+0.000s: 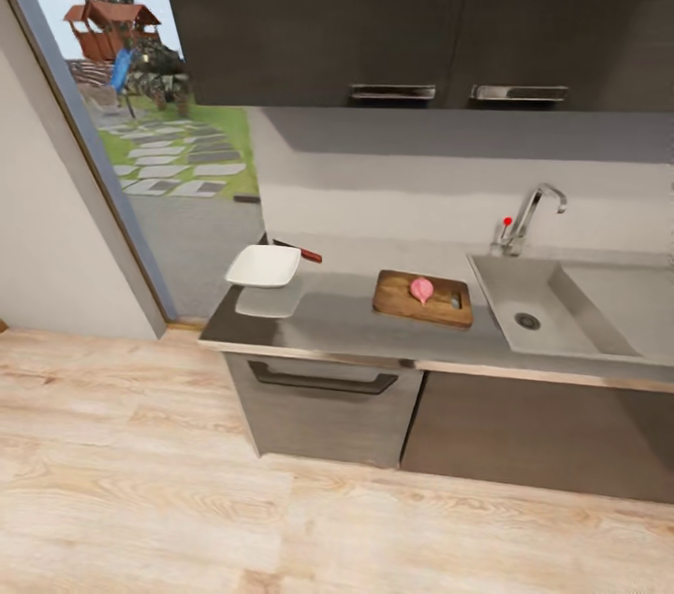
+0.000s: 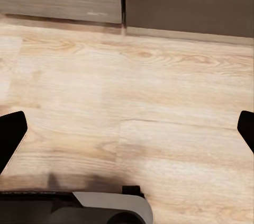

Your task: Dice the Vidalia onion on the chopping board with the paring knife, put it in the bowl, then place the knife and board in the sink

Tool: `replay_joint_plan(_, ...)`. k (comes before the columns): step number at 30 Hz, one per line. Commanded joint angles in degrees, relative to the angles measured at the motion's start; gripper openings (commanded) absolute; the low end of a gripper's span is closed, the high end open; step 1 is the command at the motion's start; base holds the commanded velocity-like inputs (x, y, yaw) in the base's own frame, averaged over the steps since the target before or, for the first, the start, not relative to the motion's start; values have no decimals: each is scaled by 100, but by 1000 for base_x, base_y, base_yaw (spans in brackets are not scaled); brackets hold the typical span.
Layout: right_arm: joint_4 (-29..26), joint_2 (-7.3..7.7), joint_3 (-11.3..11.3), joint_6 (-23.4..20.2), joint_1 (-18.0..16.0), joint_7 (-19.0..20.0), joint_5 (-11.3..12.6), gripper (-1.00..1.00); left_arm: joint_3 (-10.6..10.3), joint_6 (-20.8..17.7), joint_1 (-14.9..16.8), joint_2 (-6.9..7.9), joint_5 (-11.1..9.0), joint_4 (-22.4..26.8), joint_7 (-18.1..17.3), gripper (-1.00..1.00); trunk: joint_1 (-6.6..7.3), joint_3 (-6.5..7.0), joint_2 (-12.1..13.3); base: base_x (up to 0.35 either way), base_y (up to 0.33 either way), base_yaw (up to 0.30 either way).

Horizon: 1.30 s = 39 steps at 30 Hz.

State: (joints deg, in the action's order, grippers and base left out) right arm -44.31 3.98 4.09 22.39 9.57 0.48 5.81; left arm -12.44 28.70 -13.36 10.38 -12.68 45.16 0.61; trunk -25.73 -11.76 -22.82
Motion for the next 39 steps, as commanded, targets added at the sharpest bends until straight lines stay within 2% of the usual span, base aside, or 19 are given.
replay_joint_plan(1, -7, 6, 22, 11, 1, 5, 60, 100, -30, 13, 0, 8, -60, 3, 7, 100, -5, -2, -9, 110, 279, -165)
replay_joint_plan(11, -7, 6, 22, 11, 1, 5, 60, 100, -30, 13, 0, 8, -60, -9, 15, 100, -5, 63, -9, 102, 265, -165)
replay_joint_plan(19, -7, 6, 22, 11, 1, 5, 60, 100, -30, 21, 0, 8, -59, -37, 21, 100, -5, 114, -9, 16, 62, -164)
replay_joint_plan(31, -7, 6, 22, 11, 1, 5, 60, 100, -30, 21, 0, 8, -58, -43, 14, 100, -5, 124, -9, 0, 260, -22)
replay_joint_plan(36, -71, 8, 22, 27, 1, 5, 61, 100, -37, 21, 0, 5, -51, -43, 17, 100, -5, 124, -9, 0, 56, 0)
replay_joint_plan(39, -341, 18, 22, 30, 1, -32, 54, 100, -38, 23, 0, 1, -51, -43, 18, 100, -5, 124, -9, 0, 8, 0)
